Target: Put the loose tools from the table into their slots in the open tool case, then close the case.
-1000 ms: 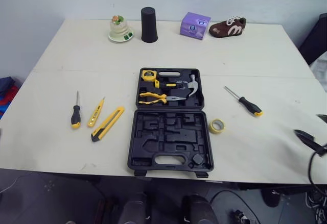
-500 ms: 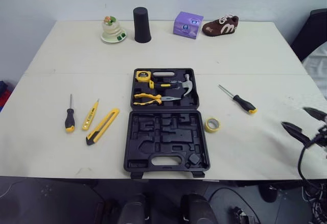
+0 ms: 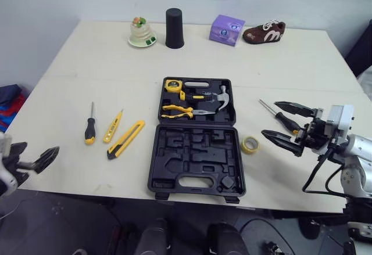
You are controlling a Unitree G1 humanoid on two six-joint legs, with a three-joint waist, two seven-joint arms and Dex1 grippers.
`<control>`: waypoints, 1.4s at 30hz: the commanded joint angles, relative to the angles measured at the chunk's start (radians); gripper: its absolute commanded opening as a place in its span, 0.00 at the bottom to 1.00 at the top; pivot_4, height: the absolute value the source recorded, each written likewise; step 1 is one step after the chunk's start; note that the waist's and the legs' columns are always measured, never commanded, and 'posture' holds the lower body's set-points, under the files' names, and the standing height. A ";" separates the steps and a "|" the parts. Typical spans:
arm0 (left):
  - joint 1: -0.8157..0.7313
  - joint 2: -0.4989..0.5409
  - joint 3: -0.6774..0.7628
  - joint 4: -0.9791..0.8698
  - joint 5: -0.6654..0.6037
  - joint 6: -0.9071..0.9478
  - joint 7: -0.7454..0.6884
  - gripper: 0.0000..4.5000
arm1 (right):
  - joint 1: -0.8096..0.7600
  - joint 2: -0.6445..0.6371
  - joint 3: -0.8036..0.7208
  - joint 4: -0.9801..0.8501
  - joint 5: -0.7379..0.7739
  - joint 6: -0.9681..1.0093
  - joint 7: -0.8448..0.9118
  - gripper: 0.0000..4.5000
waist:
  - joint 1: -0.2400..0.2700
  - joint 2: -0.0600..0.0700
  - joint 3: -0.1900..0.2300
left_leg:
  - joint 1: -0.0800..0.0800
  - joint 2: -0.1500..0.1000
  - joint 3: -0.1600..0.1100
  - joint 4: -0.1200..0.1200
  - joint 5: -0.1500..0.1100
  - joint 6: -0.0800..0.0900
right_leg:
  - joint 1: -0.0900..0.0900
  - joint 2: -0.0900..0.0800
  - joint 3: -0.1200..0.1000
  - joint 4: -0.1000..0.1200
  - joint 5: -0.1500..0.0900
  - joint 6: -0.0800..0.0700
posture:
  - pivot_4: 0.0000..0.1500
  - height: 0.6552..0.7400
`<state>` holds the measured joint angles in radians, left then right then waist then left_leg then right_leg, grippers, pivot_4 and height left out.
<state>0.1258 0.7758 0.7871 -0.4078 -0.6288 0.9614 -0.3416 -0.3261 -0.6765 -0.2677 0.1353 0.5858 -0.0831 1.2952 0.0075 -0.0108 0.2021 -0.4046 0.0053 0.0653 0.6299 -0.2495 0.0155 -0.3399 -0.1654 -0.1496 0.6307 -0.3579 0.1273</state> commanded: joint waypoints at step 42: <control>-0.382 -0.083 -0.367 0.443 0.248 -0.141 0.052 0.24 | -0.025 -0.028 0.049 -0.255 0.014 0.125 -0.051 1.00 | -0.006 -0.001 0.000 | 0.000 0.000 0.003 0.000 0.000 0.000 | -0.001 0.002 0.001 0.004 0.000 0.000 | 1.00 0.93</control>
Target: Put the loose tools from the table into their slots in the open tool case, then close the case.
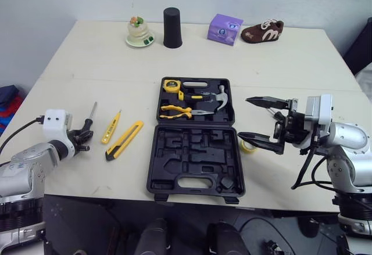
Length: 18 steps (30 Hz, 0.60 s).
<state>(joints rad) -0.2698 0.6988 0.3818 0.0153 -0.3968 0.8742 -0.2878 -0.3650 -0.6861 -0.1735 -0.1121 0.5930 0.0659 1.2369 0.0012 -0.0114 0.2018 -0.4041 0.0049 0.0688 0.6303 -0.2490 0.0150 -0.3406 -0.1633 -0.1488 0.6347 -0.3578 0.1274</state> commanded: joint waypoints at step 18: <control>-0.210 0.189 -0.307 -0.173 0.081 -0.612 -0.634 0.24 | 0.195 -0.125 -0.194 -0.007 -0.006 -0.071 0.014 1.00 | 0.021 0.000 0.000 | -0.002 -0.001 0.002 -0.001 0.000 0.001 | 0.000 0.001 -0.001 -0.006 0.001 0.001 | 1.00 0.93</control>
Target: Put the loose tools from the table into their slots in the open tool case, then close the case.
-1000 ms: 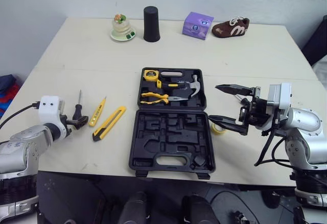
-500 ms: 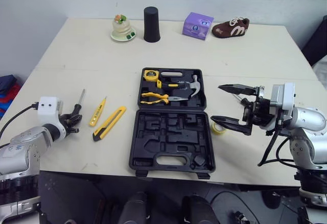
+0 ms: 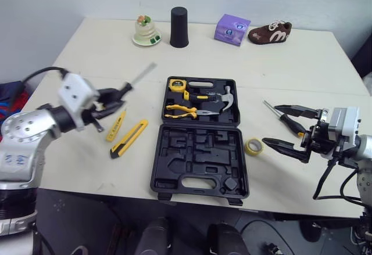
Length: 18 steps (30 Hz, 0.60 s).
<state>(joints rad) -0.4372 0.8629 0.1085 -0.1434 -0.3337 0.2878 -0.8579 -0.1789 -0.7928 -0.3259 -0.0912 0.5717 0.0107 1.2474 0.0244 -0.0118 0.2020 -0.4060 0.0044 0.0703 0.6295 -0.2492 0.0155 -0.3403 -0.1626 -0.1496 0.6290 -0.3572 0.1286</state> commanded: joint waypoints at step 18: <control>-0.487 -0.197 -0.593 0.258 0.442 -0.034 -0.249 0.24 | 0.131 0.000 -0.069 -0.038 0.018 -0.067 0.029 1.00 | 0.000 0.000 0.000 | 0.000 0.000 0.001 0.002 0.001 0.002 | 0.000 0.002 0.001 0.001 0.000 0.001 | 1.00 0.93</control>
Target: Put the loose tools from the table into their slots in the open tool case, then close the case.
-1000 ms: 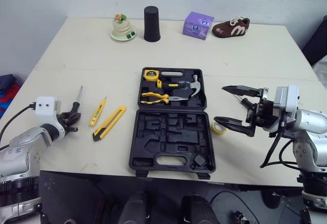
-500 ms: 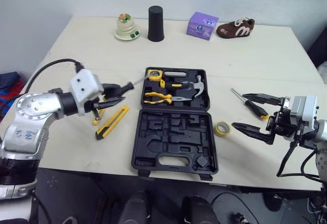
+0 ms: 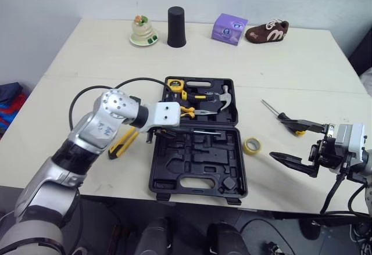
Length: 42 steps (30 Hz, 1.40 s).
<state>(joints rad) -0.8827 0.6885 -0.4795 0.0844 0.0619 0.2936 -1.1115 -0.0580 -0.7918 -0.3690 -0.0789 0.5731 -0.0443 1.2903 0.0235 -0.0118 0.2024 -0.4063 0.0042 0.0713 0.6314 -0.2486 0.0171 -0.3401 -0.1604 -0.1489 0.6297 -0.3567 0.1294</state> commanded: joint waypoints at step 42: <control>0.124 -0.270 0.292 0.210 -0.181 -0.232 0.036 0.01 | 0.037 0.031 0.011 -0.052 -0.021 -0.040 -0.084 1.00 | 0.001 0.000 0.000 | -0.001 0.000 -0.005 0.004 0.000 0.001 | 0.004 -0.002 -0.004 0.000 0.000 0.000 | 1.00 0.93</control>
<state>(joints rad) -0.7588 0.4260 -0.1842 0.2949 -0.1326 0.0814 -1.0983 -0.0259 -0.7619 -0.3482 -0.1169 0.5488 -0.0654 1.2000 0.0246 -0.0119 0.2024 -0.4070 0.0041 0.0662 0.6358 -0.2489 0.0179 -0.3359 -0.1619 -0.1534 0.6298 -0.3566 0.1296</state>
